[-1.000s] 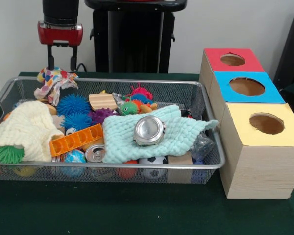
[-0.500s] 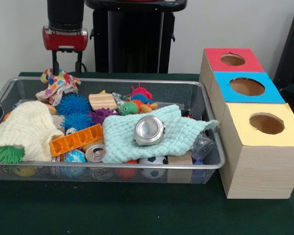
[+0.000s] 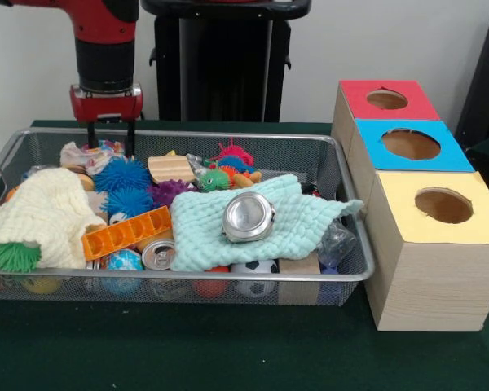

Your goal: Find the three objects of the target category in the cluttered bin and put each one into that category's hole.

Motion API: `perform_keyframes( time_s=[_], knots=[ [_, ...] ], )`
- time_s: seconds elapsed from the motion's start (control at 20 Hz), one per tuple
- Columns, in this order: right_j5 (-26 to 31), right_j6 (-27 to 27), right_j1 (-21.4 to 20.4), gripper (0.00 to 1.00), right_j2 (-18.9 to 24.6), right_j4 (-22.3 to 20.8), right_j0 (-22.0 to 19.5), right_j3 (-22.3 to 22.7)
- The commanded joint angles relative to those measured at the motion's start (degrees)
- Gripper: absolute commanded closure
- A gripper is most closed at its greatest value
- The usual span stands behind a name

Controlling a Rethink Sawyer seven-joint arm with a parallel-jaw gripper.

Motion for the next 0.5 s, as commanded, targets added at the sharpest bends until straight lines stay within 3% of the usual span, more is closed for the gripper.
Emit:
perform_keyframes(
  time_s=[0.05, 0.3, 0.35, 0.5],
  knots=[
    [4.02, -6.38, 5.03, 0.00, 5.72, -3.70, -2.38, -8.75],
    [3.27, -5.14, 5.44, 0.00, 6.92, -2.88, -4.23, -8.03],
    [0.49, -4.51, 6.08, 1.00, 9.65, -2.86, -7.10, -6.75],
    [0.16, -3.48, 5.54, 1.00, 7.49, -3.87, -5.33, -7.12]
  ],
)
